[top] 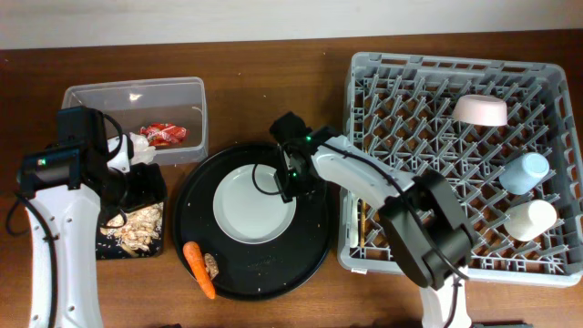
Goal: Sort waste into correct bins and load items into the dishwasher rack
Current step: 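Take the white plate from the left gripper with the right gripper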
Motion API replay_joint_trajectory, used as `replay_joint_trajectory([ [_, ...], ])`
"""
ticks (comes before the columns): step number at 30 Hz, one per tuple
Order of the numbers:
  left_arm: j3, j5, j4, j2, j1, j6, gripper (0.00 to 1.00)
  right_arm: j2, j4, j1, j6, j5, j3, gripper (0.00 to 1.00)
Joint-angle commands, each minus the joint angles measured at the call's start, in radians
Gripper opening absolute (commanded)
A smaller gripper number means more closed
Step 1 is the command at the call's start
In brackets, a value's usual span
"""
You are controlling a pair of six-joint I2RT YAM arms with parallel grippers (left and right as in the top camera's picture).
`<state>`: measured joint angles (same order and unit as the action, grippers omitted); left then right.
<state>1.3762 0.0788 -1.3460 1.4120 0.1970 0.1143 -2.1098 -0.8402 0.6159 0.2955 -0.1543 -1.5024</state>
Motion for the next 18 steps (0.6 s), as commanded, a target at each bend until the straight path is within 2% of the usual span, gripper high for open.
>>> replay_joint_trajectory([
  [1, -0.007, 0.015, 0.002, -0.010, 0.004, 0.006, 0.82, -0.035, 0.004, 0.013, 0.021, 0.009, -0.006, 0.39],
  [2, -0.007, 0.015, 0.003, -0.010, 0.004, 0.006, 0.82, -0.035, 0.004, 0.013, 0.021, 0.009, -0.006, 0.33],
  [3, -0.007, 0.015, 0.003, -0.010, 0.004, 0.006, 0.82, -0.035, 0.003, 0.013, 0.021, 0.008, -0.006, 0.17],
  [4, -0.007, 0.015, 0.003, -0.010, 0.004, 0.006, 0.82, -0.034, 0.003, 0.013, 0.021, 0.008, -0.007, 0.08],
  [5, -0.007, 0.015, 0.003, -0.010, 0.004, 0.006, 0.82, -0.030, -0.007, 0.012, 0.021, 0.009, -0.013, 0.04],
  [12, -0.007, 0.016, 0.006, -0.010, 0.004, 0.006, 0.82, 0.045, -0.134, -0.008, 0.021, 0.070, -0.157, 0.04],
  [18, -0.007, 0.030, 0.007, -0.010, 0.004, 0.005, 0.82, 0.174, -0.385, -0.100, 0.047, 0.357, -0.383, 0.04],
])
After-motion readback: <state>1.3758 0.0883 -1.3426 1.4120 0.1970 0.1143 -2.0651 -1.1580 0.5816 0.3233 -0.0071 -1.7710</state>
